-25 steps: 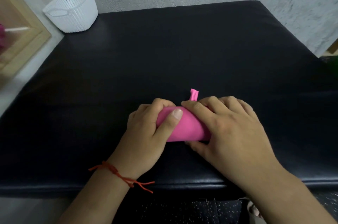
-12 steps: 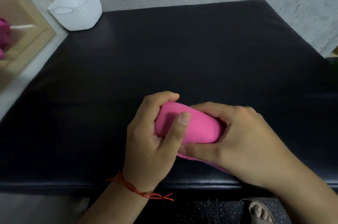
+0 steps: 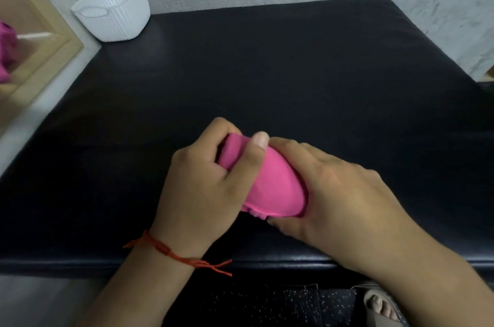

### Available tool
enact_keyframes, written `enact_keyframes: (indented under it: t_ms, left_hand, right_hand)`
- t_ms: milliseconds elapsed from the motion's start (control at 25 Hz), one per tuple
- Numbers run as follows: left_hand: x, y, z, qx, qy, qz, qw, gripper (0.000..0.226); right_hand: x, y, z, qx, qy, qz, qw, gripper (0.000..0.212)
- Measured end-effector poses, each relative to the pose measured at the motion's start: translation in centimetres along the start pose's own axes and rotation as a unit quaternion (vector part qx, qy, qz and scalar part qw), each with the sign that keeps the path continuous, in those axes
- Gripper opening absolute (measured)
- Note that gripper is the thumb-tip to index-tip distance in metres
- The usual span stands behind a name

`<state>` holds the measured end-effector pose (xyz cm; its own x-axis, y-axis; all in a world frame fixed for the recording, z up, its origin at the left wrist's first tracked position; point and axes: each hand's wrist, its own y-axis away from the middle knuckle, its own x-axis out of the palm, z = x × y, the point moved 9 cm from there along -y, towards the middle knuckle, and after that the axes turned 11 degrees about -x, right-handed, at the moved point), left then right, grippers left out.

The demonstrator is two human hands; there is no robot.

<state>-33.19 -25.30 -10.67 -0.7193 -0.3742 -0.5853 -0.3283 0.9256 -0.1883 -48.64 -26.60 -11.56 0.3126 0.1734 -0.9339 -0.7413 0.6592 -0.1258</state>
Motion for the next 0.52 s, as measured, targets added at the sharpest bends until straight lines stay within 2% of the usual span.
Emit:
enact_keyframes:
  t_ms: [80,120,280,360,440,520]
  left_hand:
    - [0.8,-0.5,2.1,-0.112,-0.019,0.056,0.992,0.054]
    - [1.1,-0.5,2.6,-0.119,-0.023,0.078,0.99,0.054]
    - [1.8,0.0,1.3,0.024,0.009,0.139,0.99,0.047]
    - [1.8,0.4,1.0,0.05,0.052,0.138,0.988,0.04]
    - [1.2,0.1,1.1,0.011,0.083,0.097,0.992,0.03]
    - [1.1,-0.6,1.9,-0.081,0.09,0.076,0.99,0.03]
  right_hand:
    - [0.6,-0.1,-0.2,0.01,0.044,-0.011,0.999,0.093]
    - [0.9,-0.1,-0.5,0.015,0.048,-0.016,0.999,0.09]
    - [0.5,-0.1,-1.4,0.015,-0.028,0.002,0.999,0.086]
    - [0.5,0.2,-1.7,0.015,-0.057,0.028,0.998,0.089]
    - [0.7,0.3,-1.8,0.019,-0.024,0.012,0.999,0.089]
    - [0.8,0.3,-1.6,0.022,0.059,-0.047,0.997,0.088]
